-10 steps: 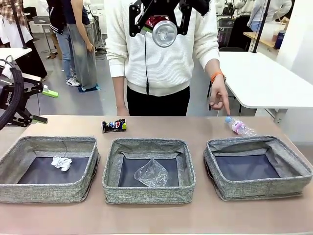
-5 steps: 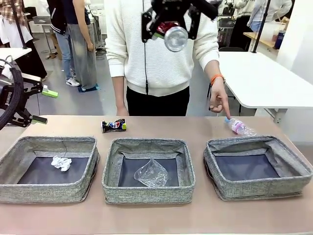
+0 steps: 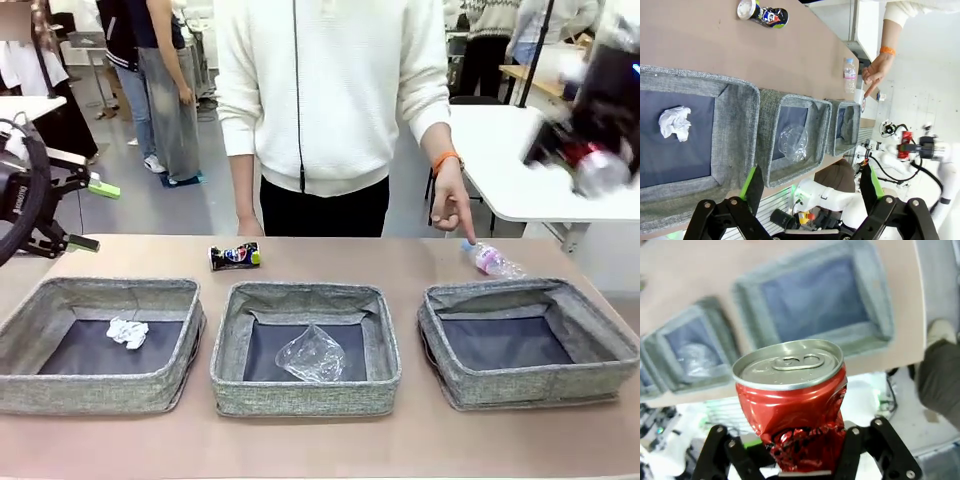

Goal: Sort the waste into the appropriate baskets.
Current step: Place the picked waste into the Fabric basket indicated by the person.

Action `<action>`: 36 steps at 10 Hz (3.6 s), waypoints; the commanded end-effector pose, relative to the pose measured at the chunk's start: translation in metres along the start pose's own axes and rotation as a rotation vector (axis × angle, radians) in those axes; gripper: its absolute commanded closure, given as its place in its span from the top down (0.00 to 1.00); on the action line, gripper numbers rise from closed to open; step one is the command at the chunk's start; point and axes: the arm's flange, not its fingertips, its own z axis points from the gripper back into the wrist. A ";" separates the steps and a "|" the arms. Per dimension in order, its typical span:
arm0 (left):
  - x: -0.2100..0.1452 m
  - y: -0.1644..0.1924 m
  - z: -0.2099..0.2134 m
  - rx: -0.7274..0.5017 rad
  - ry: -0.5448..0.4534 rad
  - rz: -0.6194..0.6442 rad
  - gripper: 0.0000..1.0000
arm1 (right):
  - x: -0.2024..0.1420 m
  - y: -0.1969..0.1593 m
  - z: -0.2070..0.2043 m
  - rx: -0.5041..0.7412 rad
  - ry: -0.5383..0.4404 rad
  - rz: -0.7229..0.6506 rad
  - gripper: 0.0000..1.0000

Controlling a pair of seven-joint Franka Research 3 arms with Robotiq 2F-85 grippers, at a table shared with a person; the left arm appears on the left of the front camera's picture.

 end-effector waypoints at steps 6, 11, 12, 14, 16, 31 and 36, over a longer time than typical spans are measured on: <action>-0.001 0.002 -0.002 -0.028 -0.002 -0.014 1.00 | 0.012 -0.057 -0.139 0.085 -0.229 -0.028 0.08; -0.001 0.002 -0.002 -0.028 -0.002 -0.014 1.00 | 0.029 -0.015 -0.129 0.173 -0.250 -0.018 0.08; -0.001 0.002 -0.002 -0.028 -0.002 -0.014 1.00 | 0.028 -0.017 -0.128 0.192 -0.250 -0.019 0.08; -0.001 0.002 -0.002 -0.028 -0.002 -0.014 1.00 | 0.025 -0.016 -0.124 0.186 -0.267 0.010 0.67; -0.001 0.002 -0.002 -0.028 -0.002 -0.014 1.00 | 0.024 -0.011 -0.117 0.190 -0.281 0.024 0.69; -0.001 0.002 -0.002 -0.028 -0.002 -0.014 1.00 | -0.013 -0.024 0.012 0.635 0.084 -0.034 1.00; -0.001 0.002 -0.002 -0.028 -0.002 -0.014 1.00 | -0.016 -0.035 0.012 0.635 0.106 -0.059 1.00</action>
